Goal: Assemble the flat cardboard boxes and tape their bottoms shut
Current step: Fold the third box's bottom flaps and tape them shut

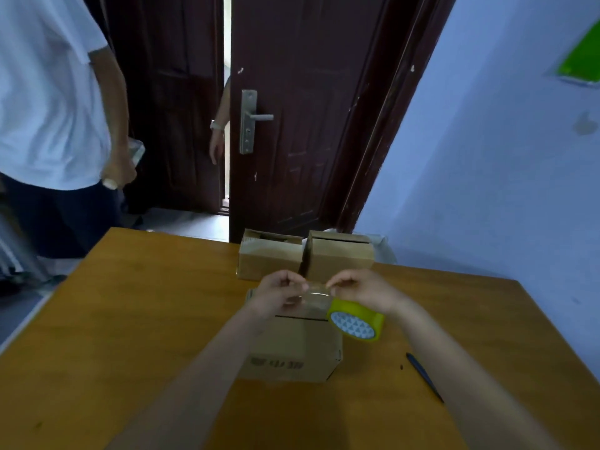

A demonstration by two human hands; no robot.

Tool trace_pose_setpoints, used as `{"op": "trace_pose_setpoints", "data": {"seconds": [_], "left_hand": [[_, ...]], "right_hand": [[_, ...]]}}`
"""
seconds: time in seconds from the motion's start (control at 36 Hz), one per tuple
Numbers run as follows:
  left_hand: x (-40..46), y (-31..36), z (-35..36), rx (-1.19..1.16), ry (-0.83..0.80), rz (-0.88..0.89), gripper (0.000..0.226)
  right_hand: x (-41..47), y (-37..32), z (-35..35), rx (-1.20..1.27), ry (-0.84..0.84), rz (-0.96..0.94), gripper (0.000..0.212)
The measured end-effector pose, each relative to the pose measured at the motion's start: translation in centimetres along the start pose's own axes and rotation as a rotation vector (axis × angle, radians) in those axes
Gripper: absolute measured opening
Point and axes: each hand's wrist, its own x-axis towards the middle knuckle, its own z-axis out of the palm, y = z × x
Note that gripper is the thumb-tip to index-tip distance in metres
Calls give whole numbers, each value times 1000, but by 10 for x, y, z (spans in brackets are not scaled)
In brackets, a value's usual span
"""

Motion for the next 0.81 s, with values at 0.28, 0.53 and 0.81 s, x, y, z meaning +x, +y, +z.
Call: {"op": "trace_pose_setpoints", "data": {"seconds": [0.28, 0.53, 0.81], "left_hand": [[9, 60, 7, -4, 142, 11, 14], [9, 85, -3, -145, 204, -65, 11], [1, 79, -15, -185, 249, -176, 12]], "right_hand": [[-10, 5, -19, 407, 50, 0, 48], [-16, 3, -23, 926, 46, -207, 87], [-24, -11, -18, 494, 11, -144, 90]]}}
